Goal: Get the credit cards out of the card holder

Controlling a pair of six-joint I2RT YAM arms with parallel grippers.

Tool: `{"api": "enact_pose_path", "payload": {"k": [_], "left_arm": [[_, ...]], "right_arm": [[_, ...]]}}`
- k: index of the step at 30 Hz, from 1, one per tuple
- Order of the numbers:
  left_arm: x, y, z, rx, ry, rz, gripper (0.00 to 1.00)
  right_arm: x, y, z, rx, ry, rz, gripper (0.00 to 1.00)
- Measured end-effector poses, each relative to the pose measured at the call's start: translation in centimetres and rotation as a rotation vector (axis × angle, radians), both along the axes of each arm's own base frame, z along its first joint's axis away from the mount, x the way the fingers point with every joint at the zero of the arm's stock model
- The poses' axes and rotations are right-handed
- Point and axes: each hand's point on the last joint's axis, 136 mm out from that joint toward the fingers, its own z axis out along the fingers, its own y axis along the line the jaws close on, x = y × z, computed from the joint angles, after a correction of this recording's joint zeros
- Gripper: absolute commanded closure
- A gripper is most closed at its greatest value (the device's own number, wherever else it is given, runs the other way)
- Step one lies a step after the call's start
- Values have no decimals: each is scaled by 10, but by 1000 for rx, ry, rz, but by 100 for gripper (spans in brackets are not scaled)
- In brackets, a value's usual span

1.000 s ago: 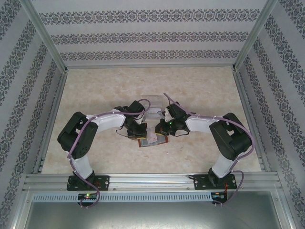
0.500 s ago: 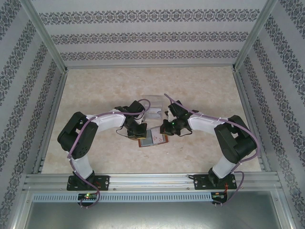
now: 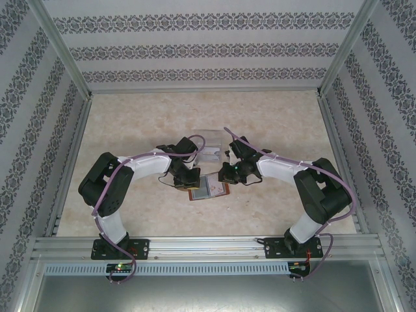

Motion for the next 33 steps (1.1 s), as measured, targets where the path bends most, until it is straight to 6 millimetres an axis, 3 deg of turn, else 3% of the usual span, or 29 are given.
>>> {"api": "enact_pose_path", "payload": {"k": [33], "left_arm": [[-1,1,0,3,-4,-13,93]], "right_arm": [[-7,13,13,28,-2,7,90]]}}
